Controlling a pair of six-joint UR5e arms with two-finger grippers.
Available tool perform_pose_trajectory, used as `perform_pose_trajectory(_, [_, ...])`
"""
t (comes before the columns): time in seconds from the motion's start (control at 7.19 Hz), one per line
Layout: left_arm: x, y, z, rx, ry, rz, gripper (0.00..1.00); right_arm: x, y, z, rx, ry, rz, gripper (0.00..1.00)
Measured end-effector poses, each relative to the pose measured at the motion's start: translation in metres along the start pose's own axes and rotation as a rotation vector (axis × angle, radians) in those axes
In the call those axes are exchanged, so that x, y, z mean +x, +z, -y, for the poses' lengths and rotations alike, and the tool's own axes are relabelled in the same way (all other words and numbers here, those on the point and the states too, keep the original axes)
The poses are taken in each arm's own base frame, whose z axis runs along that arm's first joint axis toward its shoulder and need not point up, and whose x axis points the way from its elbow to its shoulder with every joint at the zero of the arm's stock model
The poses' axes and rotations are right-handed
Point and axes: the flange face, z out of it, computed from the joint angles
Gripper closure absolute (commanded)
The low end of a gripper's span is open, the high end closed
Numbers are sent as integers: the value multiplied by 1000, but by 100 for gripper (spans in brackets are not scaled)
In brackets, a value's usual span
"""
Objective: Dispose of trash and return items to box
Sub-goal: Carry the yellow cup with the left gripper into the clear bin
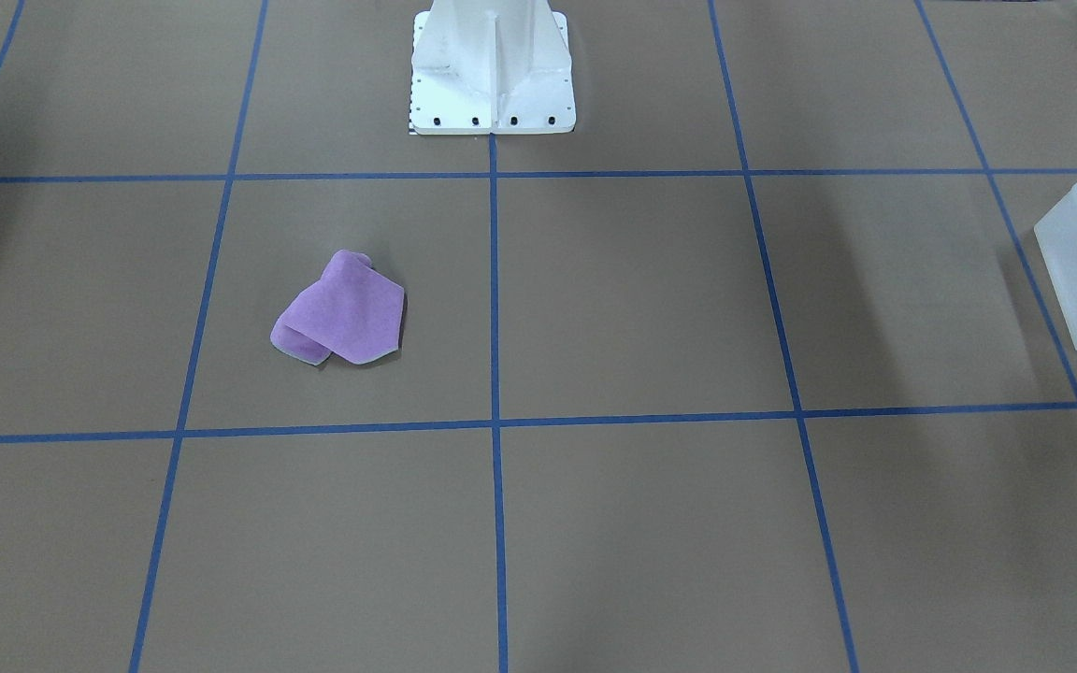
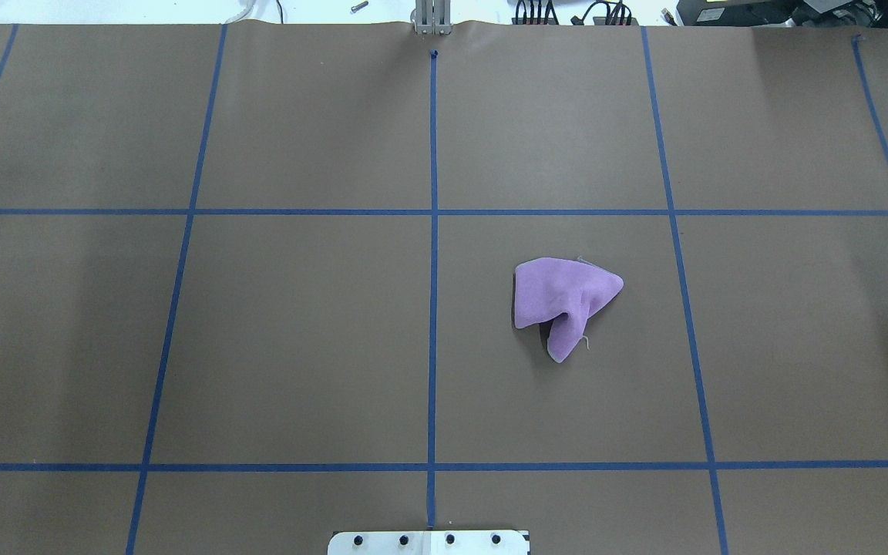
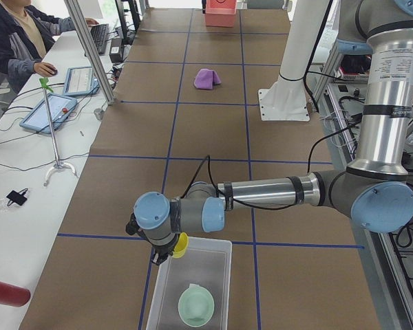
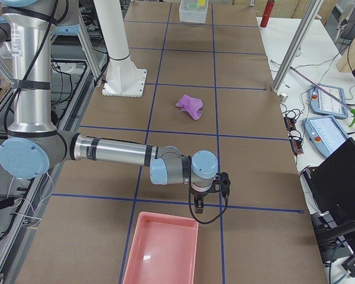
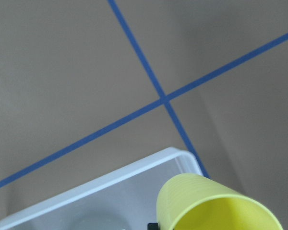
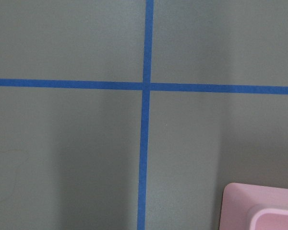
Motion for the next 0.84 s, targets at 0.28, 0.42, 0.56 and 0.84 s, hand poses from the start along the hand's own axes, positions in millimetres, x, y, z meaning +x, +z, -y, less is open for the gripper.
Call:
perform_pose_trajectory(0.28, [-24,27,-8,35,-79,17,100,-1,-1,0,3,-3,-1,0])
perform_pose_trajectory(0.42, [-27,37,-9,35,-104,13,100,-2,-2,1,5,-6,-1,0])
perform_pose_trajectory(0.56, [-26,46,-10,29,-116,-6,100,-3,-3,2,8,-8,0,0])
perform_pose_trajectory(0.84, [-20,66,-12,8,-125,-51,100,-5,-5,4,10,-10,1,0])
